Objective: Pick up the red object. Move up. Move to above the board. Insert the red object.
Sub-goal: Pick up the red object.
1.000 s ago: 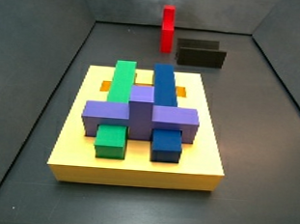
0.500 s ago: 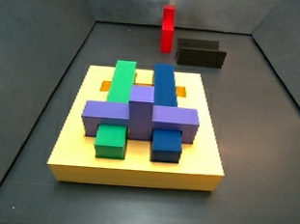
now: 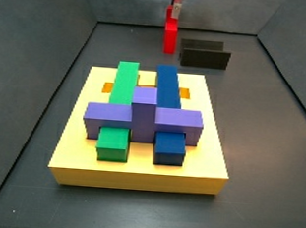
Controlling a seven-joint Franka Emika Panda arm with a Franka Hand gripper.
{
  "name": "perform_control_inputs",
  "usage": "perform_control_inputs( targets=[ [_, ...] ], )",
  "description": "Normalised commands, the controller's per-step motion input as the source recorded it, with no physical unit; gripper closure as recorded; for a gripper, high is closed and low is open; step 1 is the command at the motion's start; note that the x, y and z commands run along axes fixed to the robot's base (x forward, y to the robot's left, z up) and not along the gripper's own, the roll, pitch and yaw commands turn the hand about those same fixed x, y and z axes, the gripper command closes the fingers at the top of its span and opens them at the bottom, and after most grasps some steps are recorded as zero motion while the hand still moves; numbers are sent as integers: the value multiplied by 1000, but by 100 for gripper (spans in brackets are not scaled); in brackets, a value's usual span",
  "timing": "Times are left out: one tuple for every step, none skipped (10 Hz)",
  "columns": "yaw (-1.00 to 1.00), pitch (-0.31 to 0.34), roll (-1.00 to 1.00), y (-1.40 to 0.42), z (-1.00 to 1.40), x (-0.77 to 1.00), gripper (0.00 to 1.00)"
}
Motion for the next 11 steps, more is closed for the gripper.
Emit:
perform_control_inputs(
  targets=[
    [-106, -6, -67, -14, -186, -149, 0],
    [-114, -6, -44, -46, -163, -26, 0],
    [-137, 0, -49, 0, -191, 49, 0],
    [-71, 0, -53, 0, -183, 143, 0],
    [-20, 0, -46, 0, -100, 100, 0],
    [-9, 0, -24, 0, -37, 0, 0],
    [-23, 0, 0, 0, 0, -80, 0],
    [0, 0, 0, 0, 0, -120, 0],
    [0, 0, 0, 0, 0, 34, 0],
    [0, 0, 0, 0, 0, 71, 0],
    [0, 0, 0, 0, 0, 0, 0]
  ],
)
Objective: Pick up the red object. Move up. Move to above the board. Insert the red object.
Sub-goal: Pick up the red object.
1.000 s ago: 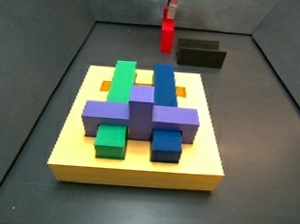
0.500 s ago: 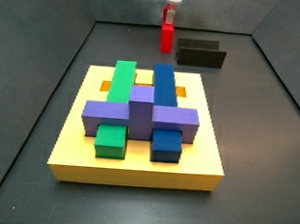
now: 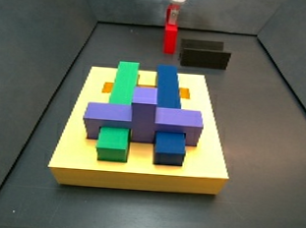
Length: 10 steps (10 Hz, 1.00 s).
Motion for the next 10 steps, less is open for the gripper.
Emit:
perform_control_inputs(
  targets=[
    [0, 0, 0, 0, 0, 0, 100],
    [0, 0, 0, 0, 0, 0, 100],
    [0, 0, 0, 0, 0, 0, 100],
    [0, 0, 0, 0, 0, 0, 100],
    [0, 0, 0, 0, 0, 0, 100],
    [0, 0, 0, 0, 0, 0, 100],
    [0, 0, 0, 0, 0, 0, 100],
    [0, 0, 0, 0, 0, 0, 100],
    [0, 0, 0, 0, 0, 0, 100],
    [0, 0, 0, 0, 0, 0, 100]
  ],
)
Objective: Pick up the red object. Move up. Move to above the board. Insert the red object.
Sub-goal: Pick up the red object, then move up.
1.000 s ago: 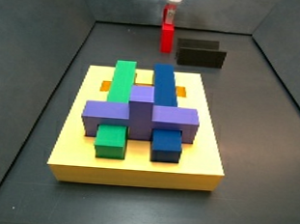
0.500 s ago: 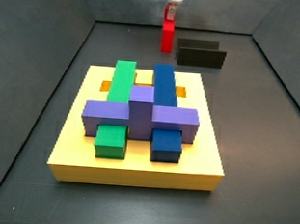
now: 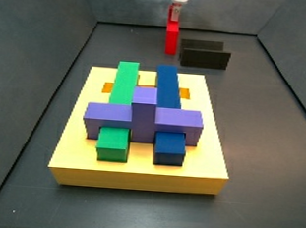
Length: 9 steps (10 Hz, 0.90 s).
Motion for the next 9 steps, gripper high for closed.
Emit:
perform_control_inputs(
  targets=[
    [0, 0, 0, 0, 0, 0, 100],
    [0, 0, 0, 0, 0, 0, 100],
    [0, 0, 0, 0, 0, 0, 100],
    [0, 0, 0, 0, 0, 0, 100],
    [0, 0, 0, 0, 0, 0, 100],
    [0, 0, 0, 0, 0, 0, 100],
    [0, 0, 0, 0, 833, 0, 100],
    [2, 42, 1, 30, 854, -39, 100],
    [-5, 74, 2, 11, 591, -79, 100]
  ],
)
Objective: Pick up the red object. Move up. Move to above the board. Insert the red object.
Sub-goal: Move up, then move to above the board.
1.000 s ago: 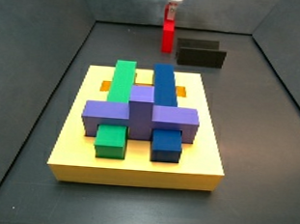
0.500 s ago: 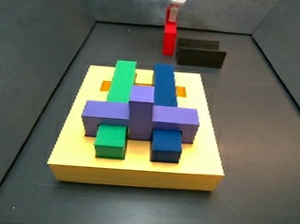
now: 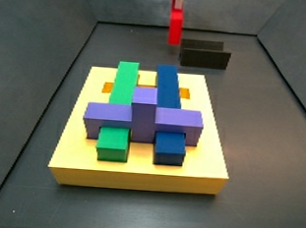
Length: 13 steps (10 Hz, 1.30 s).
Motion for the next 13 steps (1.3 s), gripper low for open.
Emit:
perform_control_inputs(
  targets=[
    [-7, 38, 25, 14, 197, -13, 100],
    [0, 0, 0, 0, 1400, 0, 100],
    [7, 16, -15, -4, 1400, -10, 100],
    [0, 28, -5, -7, 1400, -33, 100],
    [5, 31, 4, 8, 1400, 31, 100],
    [1, 77, -3, 7, 987, 53, 100],
    [-1, 99, 2, 10, 618, 46, 100],
    [0, 83, 5, 8, 266, 44, 100],
    [1000, 29, 0, -1400, 170, -244, 100],
    [1000, 22, 9, -1400, 156, -250, 100],
    [1000, 15, 12, -1400, 153, -269, 100],
    [1000, 16, 8, -1400, 152, -267, 100],
    [1000, 18, 10, -1400, 149, -256, 100]
  ],
)
